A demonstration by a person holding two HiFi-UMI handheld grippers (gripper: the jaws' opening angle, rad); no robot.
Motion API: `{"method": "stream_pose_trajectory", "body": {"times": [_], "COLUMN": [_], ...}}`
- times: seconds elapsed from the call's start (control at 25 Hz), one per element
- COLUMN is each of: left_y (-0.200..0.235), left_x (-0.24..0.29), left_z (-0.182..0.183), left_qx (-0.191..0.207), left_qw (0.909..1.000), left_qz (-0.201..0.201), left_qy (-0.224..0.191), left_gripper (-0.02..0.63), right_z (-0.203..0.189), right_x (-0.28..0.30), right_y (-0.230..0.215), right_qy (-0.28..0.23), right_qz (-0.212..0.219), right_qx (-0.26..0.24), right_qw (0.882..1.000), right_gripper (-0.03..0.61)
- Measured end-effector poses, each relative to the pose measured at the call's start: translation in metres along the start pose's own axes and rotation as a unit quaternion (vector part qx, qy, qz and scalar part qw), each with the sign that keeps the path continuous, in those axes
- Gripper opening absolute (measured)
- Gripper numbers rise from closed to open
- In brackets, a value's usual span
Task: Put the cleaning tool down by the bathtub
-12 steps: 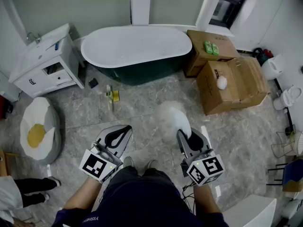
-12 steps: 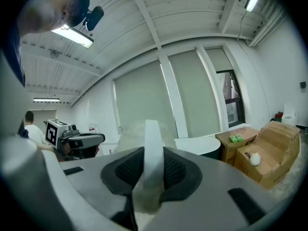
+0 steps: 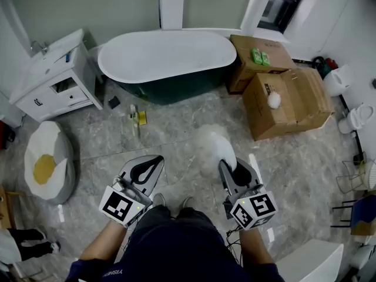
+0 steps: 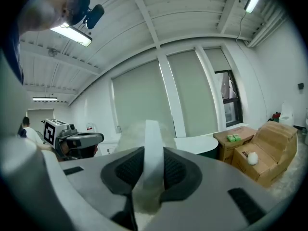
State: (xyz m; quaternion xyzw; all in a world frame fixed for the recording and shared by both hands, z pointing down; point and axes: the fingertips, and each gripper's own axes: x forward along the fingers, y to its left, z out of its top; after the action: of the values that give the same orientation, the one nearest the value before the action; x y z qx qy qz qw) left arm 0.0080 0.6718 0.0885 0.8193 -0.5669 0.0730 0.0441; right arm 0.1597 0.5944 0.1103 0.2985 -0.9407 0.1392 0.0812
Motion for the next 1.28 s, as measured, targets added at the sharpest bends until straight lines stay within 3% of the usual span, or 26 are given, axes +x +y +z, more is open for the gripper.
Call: {"method": "stream_pose_trajectory", "body": {"times": [0.64,1.28], "left_y": [-0.006,-0.03], "left_x": [0.01,0.054], "left_z": [-0.007,-0.003], "left_qx": [0.0,-0.004], "left_qw": [0.9999,0.9996], "left_qz": [-0.002,0.02], "left_qy": [0.015,0.019], "left_gripper": [0.029,0.03], "right_z": [-0.007,-0.008], "right_x": [-0.002,-0.016], "right_y": [-0.012,-0.066], "right_qy": [0.008,0.01], "right_qz": [0.003,0.019], "right_qx": [0.005,0.003], "right_qw": [1.0,1.0], "right_gripper": [0.095,0.095]}}
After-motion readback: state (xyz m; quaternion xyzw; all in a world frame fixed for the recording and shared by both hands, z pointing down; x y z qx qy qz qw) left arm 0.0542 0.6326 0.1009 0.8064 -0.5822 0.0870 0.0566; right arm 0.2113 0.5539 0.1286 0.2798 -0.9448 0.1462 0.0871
